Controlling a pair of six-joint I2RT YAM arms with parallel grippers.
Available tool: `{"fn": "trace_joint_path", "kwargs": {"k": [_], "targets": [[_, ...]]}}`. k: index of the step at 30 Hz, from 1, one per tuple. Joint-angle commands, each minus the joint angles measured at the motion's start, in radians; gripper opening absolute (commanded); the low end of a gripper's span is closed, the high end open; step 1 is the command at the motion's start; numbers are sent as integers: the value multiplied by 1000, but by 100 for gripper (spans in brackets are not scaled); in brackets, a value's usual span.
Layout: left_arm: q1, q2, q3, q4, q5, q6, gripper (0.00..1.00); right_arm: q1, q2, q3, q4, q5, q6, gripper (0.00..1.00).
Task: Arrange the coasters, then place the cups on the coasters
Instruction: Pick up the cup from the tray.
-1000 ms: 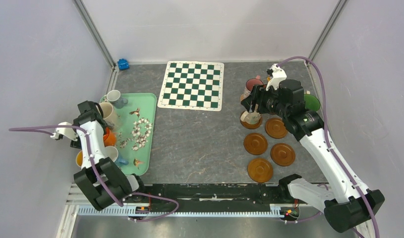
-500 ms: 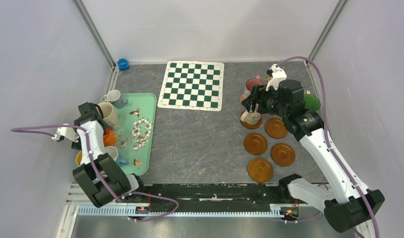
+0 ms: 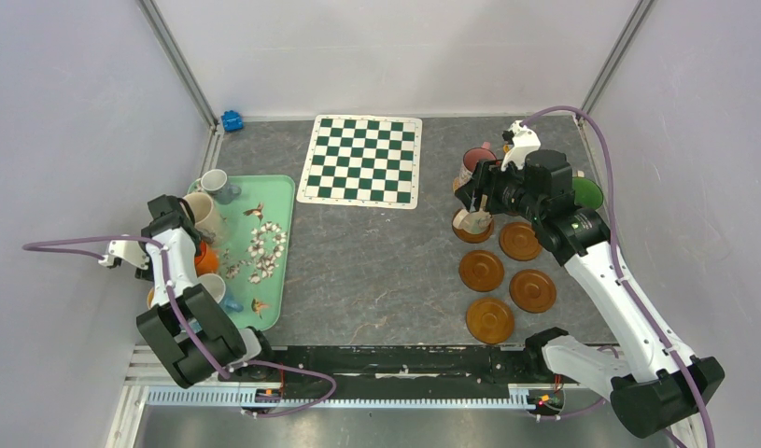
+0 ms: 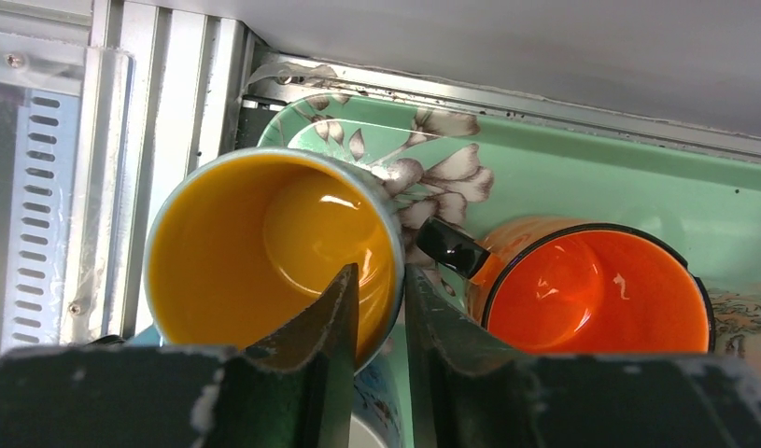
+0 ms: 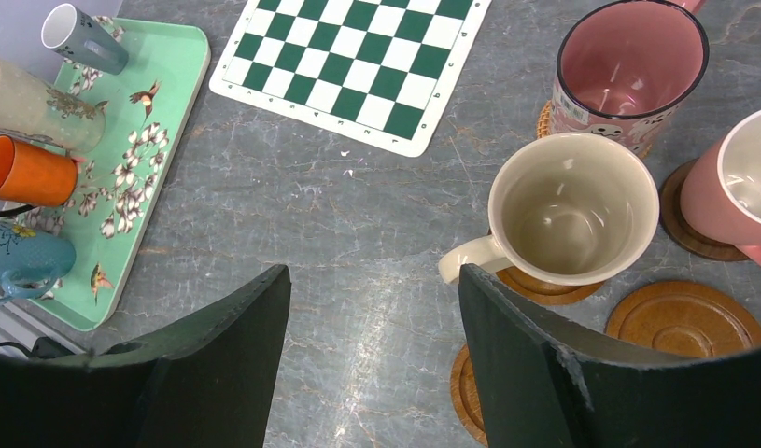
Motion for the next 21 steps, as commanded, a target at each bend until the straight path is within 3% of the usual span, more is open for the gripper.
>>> {"fn": "trace_joint_path", "kwargs": {"k": [1,8,21], "targets": [[4,13,-26,9,17,1,27,4,-12,13,4,6,-1,69],[5,-10,4,-24,-1,2,2,3,-13,13,5,2,6,70],[2,-35,176,-183,-71,26,2,3,-12,9,19,-11,17,70]]}}
